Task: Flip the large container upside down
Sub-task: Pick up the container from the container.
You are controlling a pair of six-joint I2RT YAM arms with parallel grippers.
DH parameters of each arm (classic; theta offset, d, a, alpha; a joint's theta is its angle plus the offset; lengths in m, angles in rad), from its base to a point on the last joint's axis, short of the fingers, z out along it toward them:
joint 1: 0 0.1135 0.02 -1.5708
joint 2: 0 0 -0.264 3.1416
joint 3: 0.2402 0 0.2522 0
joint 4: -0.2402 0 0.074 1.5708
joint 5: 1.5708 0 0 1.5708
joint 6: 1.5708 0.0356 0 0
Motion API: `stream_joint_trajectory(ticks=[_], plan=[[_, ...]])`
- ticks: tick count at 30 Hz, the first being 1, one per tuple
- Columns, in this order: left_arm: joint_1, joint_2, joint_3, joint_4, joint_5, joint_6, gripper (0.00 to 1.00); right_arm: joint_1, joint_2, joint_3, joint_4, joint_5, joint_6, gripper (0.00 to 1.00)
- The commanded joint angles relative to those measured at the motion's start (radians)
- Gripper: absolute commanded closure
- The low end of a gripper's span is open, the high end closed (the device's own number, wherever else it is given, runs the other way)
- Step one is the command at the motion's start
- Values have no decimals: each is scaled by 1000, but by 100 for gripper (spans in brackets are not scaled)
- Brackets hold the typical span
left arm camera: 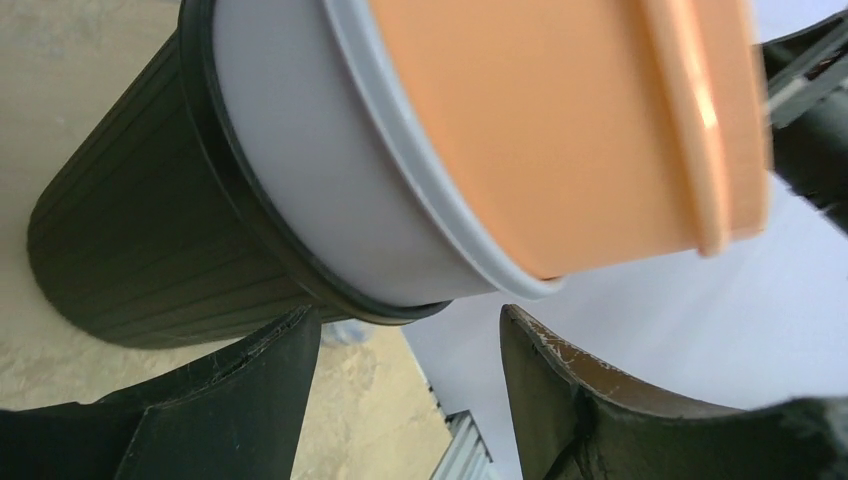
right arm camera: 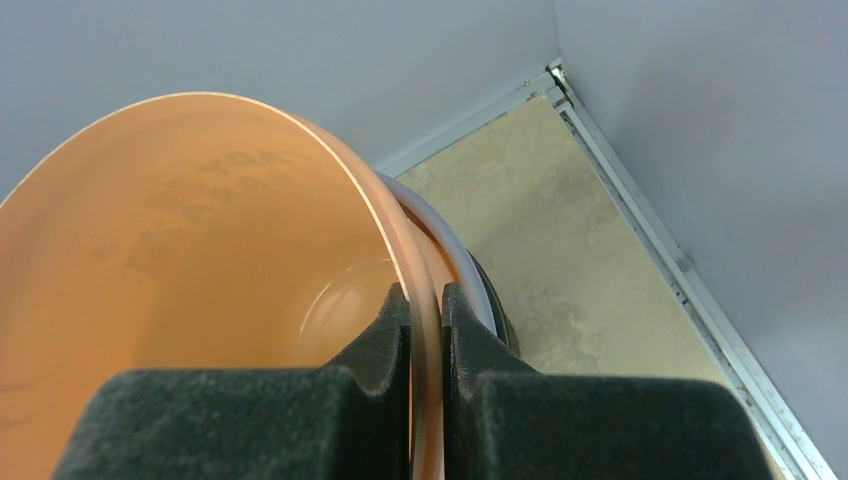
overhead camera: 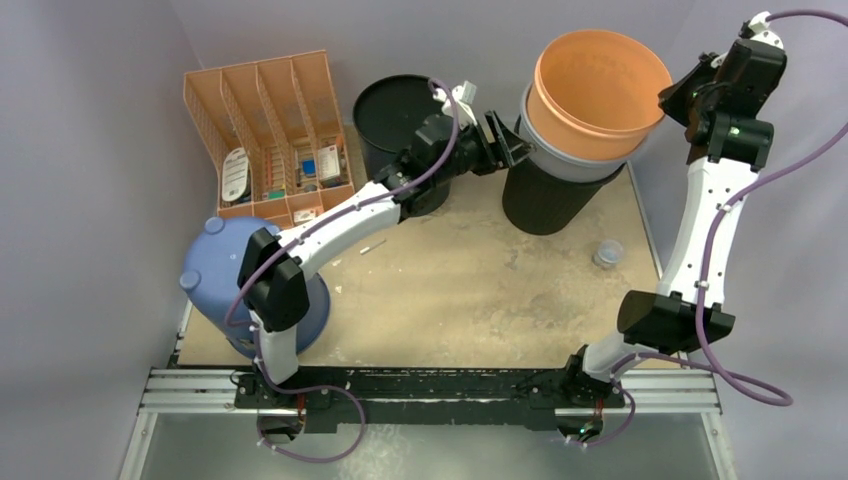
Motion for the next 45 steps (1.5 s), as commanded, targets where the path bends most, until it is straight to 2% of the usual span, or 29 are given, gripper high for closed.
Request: stream_joint_trajectory(ticks=[1, 3, 5, 7, 11, 14, 15, 17, 18, 22, 31, 37, 45], plan=[[-55, -56, -19, 41, -139, 33, 34, 0, -95, 14, 217, -69, 124, 100], [-57, -42, -10, 66, -92, 10, 34, 1, -105, -5, 227, -68, 115, 100], [-51, -27, 65, 5, 11, 9, 34, 0, -117, -25, 224, -64, 101, 100], [-64, -45, 106, -75, -10, 50, 34, 0, -120, -24, 194, -51, 63, 100], [-67, -60, 61, -26, -57, 59, 33, 0, -131, -40, 190, -45, 50, 100], [-62, 32, 195, -91, 7, 114, 35, 0, -143, -74, 207, -49, 70, 100], [-63, 70, 275, -166, 16, 149, 35, 1, -142, -77, 208, -49, 75, 100], [-63, 119, 393, -239, 17, 182, 35, 0, -128, -53, 195, -51, 81, 100], [-63, 129, 406, -250, 16, 185, 35, 0, -120, -34, 187, -55, 84, 100], [-63, 147, 403, -266, -13, 170, 35, 0, -108, 47, 183, -51, 110, 100], [-60, 193, 404, -262, -21, 161, 35, 1, -59, 339, 135, -15, 156, 100], [-25, 233, 424, -251, 16, 137, 35, 0, -46, 381, 142, -22, 177, 100], [-19, 222, 416, -233, 35, 143, 35, 0, -52, 356, 171, -5, 189, 100]])
